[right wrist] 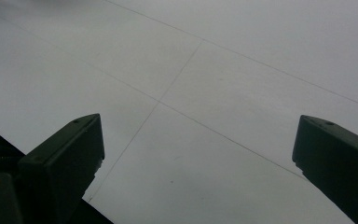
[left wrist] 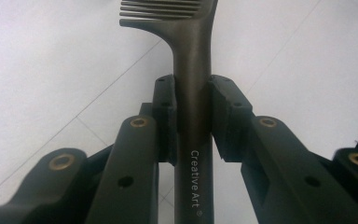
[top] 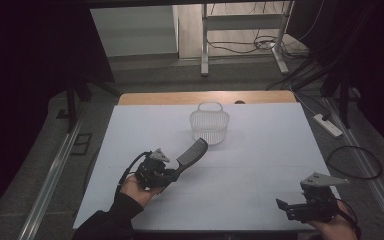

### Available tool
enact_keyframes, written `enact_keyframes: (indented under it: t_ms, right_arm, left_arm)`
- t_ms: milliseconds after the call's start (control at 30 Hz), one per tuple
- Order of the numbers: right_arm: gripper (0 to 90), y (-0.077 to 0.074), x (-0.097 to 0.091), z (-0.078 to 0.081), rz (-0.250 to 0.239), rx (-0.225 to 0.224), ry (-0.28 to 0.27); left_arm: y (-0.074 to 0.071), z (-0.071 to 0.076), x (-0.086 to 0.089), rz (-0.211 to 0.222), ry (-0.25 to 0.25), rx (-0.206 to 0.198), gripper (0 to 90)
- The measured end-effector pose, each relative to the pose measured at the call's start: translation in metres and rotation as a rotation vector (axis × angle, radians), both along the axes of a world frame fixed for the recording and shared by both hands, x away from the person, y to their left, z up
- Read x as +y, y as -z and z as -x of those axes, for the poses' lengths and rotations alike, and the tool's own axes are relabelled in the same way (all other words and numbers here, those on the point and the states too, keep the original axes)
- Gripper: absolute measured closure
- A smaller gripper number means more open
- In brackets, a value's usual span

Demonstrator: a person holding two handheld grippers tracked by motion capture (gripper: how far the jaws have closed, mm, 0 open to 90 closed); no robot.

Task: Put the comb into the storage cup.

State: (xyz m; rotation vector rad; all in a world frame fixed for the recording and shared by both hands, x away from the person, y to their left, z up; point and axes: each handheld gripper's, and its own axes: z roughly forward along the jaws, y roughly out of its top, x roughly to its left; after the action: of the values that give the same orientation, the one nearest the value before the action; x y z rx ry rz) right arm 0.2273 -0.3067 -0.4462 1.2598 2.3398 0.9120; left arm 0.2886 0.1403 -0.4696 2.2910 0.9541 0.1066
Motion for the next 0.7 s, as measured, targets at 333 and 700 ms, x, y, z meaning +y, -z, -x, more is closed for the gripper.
enact_keyframes:
  t_ms: [333, 700]
  right_arm:
    - [2.3, 0.000, 0.000, 0.000, -0.006, -0.006, -0.004]
    - [0.9, -0.002, 0.000, 0.002, -0.014, -0.022, -0.026]
  left_arm:
    - [-0.007, 0.005, 0.002, 0.057, 0.013, -0.049, 72.3]
    - [-0.012, 0.008, 0.003, 0.117, 0.017, -0.075, 72.3]
